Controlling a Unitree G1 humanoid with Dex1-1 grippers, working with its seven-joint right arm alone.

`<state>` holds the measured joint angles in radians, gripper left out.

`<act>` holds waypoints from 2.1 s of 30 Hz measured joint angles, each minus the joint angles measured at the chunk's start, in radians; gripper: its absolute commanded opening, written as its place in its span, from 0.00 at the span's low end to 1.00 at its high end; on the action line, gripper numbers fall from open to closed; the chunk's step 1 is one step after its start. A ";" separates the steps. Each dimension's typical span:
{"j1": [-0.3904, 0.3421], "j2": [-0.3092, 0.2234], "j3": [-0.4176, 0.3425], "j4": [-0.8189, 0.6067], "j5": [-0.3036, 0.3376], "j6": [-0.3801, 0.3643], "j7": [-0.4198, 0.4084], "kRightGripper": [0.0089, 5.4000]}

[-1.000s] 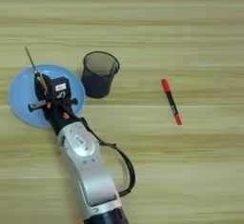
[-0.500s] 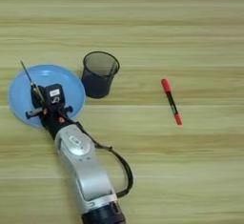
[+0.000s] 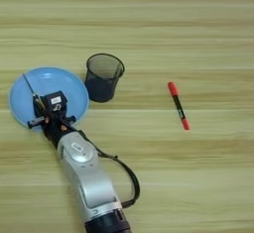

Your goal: Move the objects on the table

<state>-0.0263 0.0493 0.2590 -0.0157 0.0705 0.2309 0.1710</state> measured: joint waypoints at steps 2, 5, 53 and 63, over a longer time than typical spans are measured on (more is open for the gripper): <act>-0.003 0.000 -0.004 0.002 0.006 0.001 0.007 0.14; -0.006 0.001 -0.008 0.008 0.010 0.001 0.011 0.14; -0.018 0.003 -0.028 0.021 0.008 0.001 0.015 0.53; -0.016 -0.006 -0.003 -0.017 -0.034 -0.028 0.017 0.72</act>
<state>-0.0422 0.0435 0.2563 -0.0326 0.0364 0.2027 0.1875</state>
